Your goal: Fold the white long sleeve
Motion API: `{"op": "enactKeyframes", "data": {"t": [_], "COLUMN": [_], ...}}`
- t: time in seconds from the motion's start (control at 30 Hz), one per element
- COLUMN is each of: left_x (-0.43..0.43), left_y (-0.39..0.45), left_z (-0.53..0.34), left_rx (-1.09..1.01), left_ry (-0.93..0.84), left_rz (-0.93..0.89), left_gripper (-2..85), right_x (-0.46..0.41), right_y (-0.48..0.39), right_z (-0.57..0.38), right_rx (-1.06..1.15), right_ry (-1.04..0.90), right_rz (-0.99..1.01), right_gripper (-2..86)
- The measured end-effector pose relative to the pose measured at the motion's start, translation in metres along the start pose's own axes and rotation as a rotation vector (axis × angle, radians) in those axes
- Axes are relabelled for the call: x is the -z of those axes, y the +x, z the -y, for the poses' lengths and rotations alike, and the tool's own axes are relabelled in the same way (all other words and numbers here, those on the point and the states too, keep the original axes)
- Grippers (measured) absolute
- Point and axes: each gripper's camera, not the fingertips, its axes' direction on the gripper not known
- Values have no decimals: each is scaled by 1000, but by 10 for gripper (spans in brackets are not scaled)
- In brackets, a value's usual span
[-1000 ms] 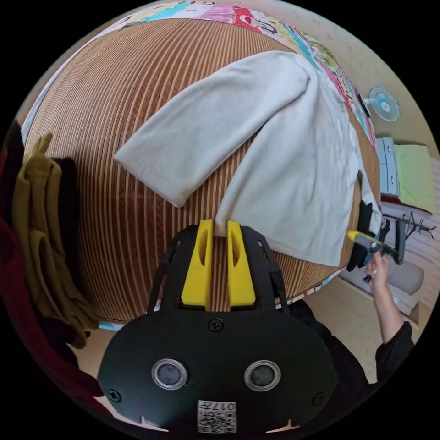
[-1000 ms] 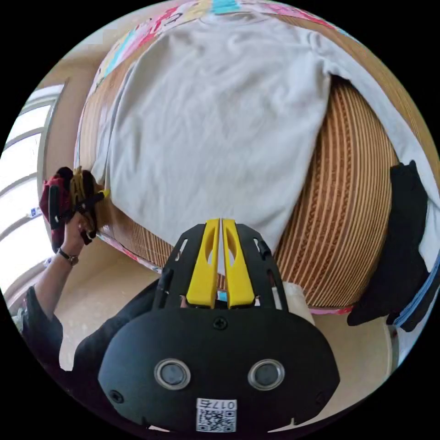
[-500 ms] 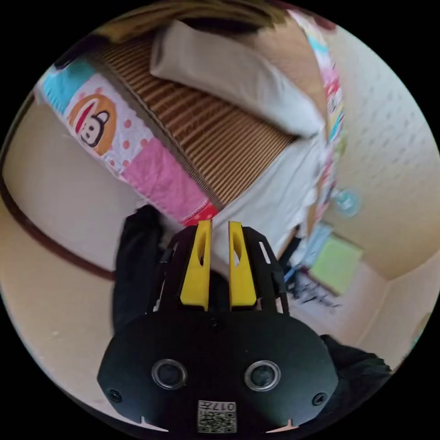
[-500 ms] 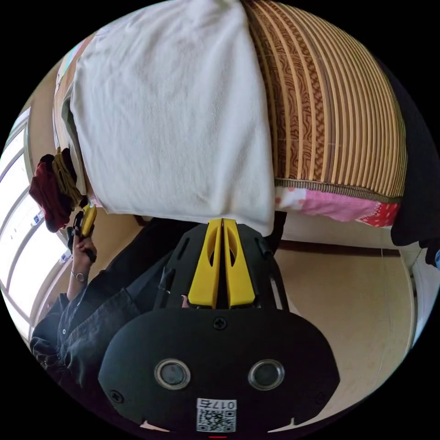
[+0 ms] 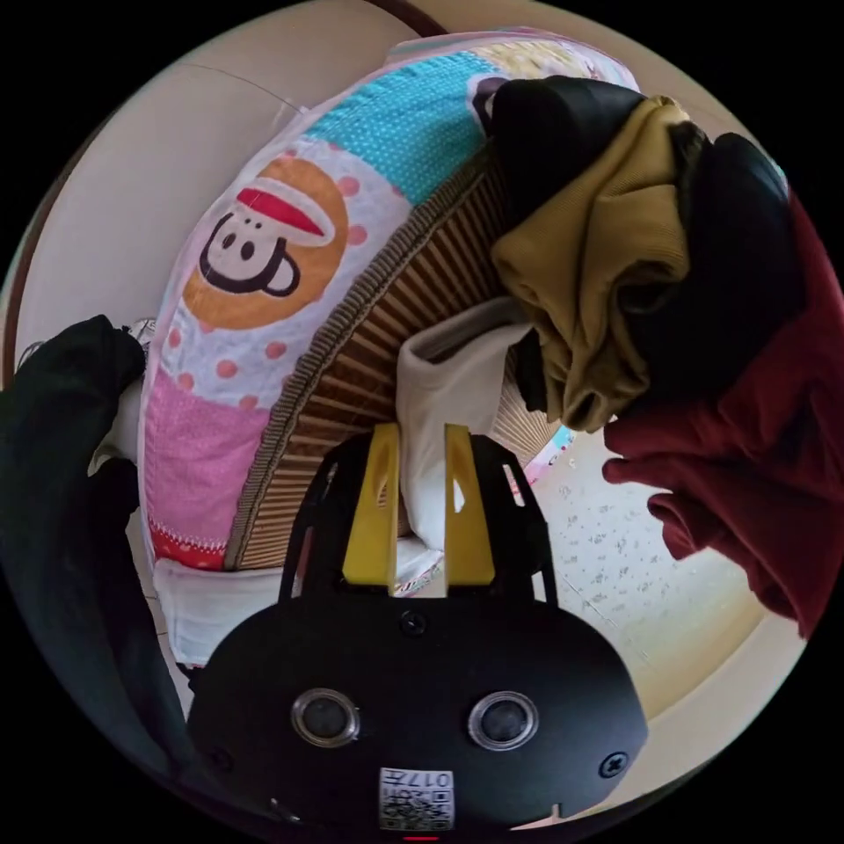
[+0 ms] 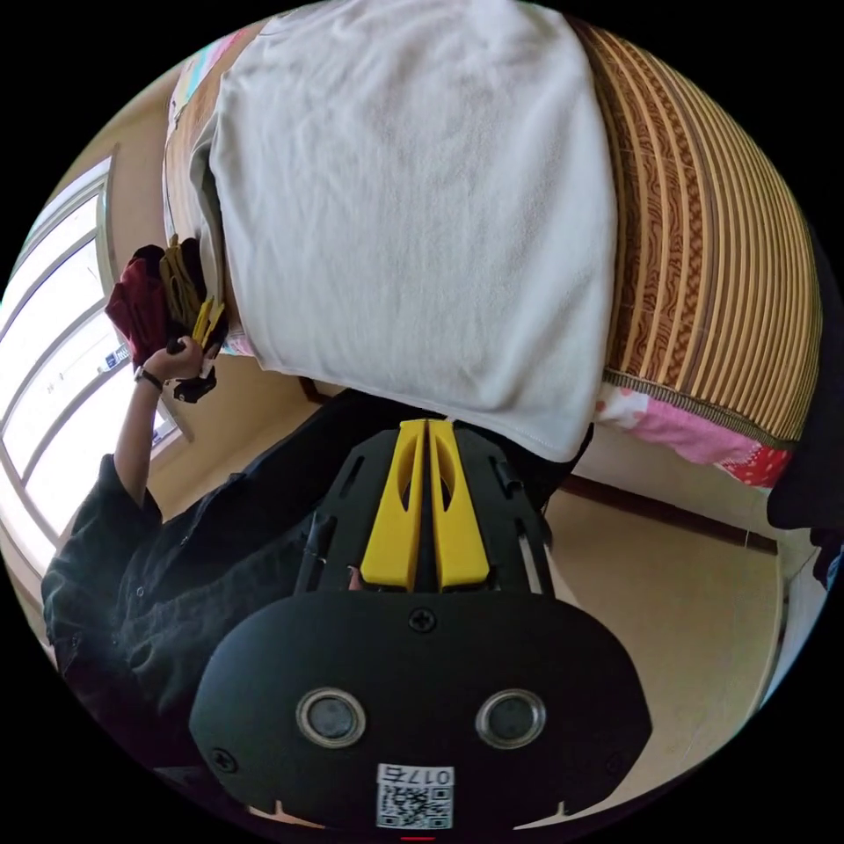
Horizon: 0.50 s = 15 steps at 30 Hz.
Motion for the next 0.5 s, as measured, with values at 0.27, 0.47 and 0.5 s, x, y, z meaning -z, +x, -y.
{"op": "enactKeyframes", "data": {"t": [0.27,0.47,0.5], "left_x": [9,0,-9], "left_y": [67,167,180], "left_z": [-70,-269,-313], "left_rx": [-486,-1226,-1365], "left_ry": [-60,61,87], "left_rz": [116,214,184], "left_gripper": [36,37,38], "right_x": [79,142,149], "right_y": [-30,-29,-29], "right_z": [-17,-34,-36], "right_rx": [-53,-139,-136], "right_ry": [81,146,151], "right_rz": [143,260,273], "right_gripper": [6,5,4]}}
